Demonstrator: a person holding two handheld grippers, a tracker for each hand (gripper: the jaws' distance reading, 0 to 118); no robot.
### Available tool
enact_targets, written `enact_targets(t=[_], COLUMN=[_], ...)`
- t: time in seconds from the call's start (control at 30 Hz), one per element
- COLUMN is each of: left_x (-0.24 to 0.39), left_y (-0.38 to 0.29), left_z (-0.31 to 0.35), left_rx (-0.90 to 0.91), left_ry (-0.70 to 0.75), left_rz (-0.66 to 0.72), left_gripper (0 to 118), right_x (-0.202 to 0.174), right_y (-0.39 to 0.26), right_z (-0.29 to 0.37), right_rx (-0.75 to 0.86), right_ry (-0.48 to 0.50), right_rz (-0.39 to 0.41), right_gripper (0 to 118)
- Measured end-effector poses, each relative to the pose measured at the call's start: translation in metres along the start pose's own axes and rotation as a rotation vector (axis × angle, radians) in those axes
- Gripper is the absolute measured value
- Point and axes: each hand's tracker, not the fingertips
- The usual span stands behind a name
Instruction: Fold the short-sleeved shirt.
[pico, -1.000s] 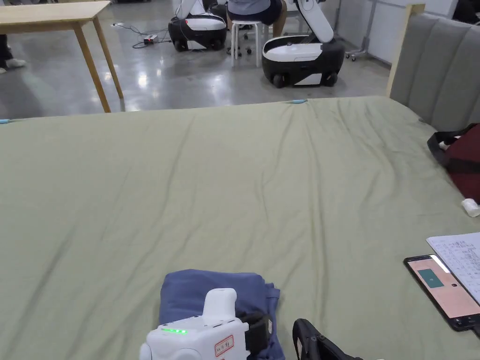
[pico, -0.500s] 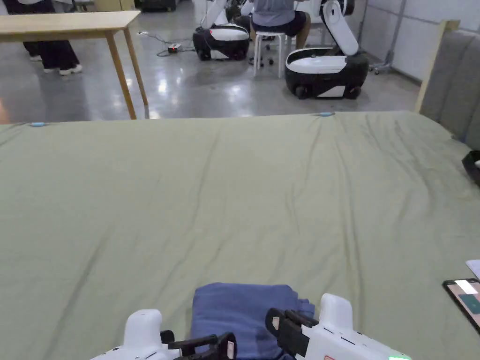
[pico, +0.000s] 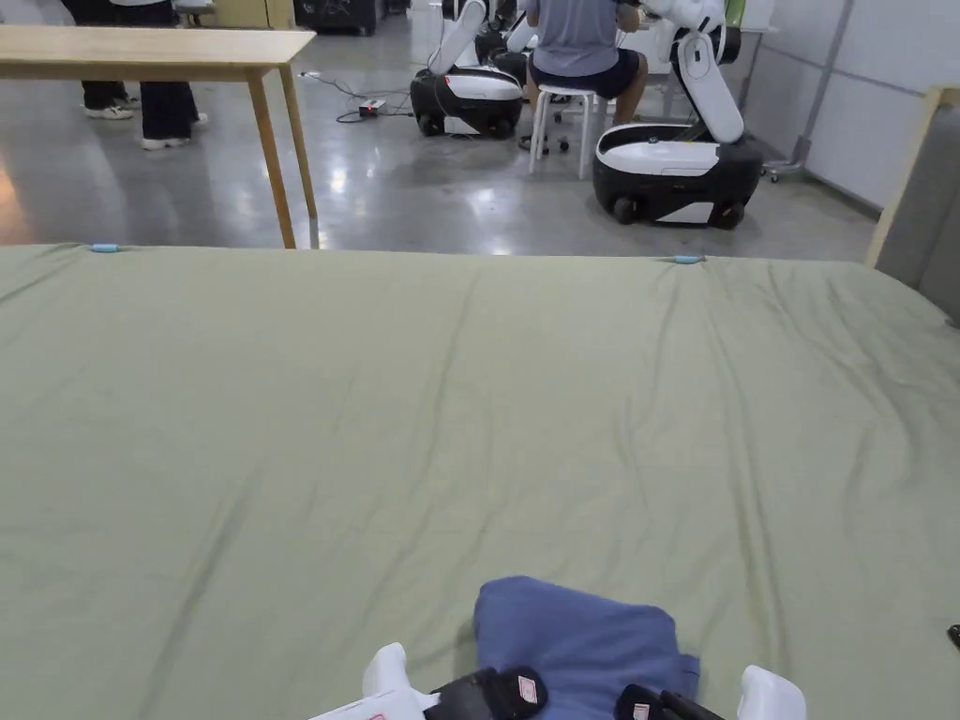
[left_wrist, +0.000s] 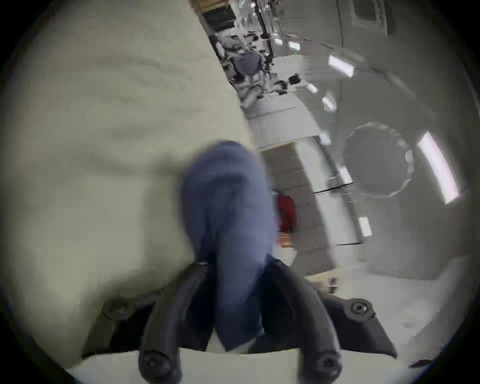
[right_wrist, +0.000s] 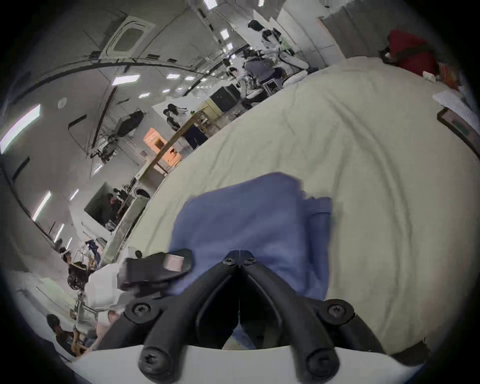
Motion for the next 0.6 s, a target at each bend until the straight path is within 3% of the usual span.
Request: enact_targets(t=[0.07, 0.27, 0.5, 0.6], left_x=[0.002, 0.027, 0.000, -0.031], left_y=[0.000, 0.028, 0.099, 0.132], left_z=[0.005, 0.064, 0.205, 0.268], left_rx=[-0.005, 0.043, 0.169, 0.214], left_ry=[-0.078, 0.130, 0.240, 0.363], left_rz=[0.051, -0.169, -0.249, -0.266], left_gripper=[27, 27, 27, 27], right_x=[-0.004, -0.028, -0.053, -0.067], right_y=[-0.002, -0.010, -0.028, -0.035], right_z=[-0.007, -0.004, -0.001, -0.006], right_rx=[-0.032, 0.008, 0.011, 0.011], right_ry=[-0.015, -0.021, -0.037, -0.029], right_rz=[0.020, 0.133, 0.166, 0.178], right_gripper=[0, 0, 0, 0])
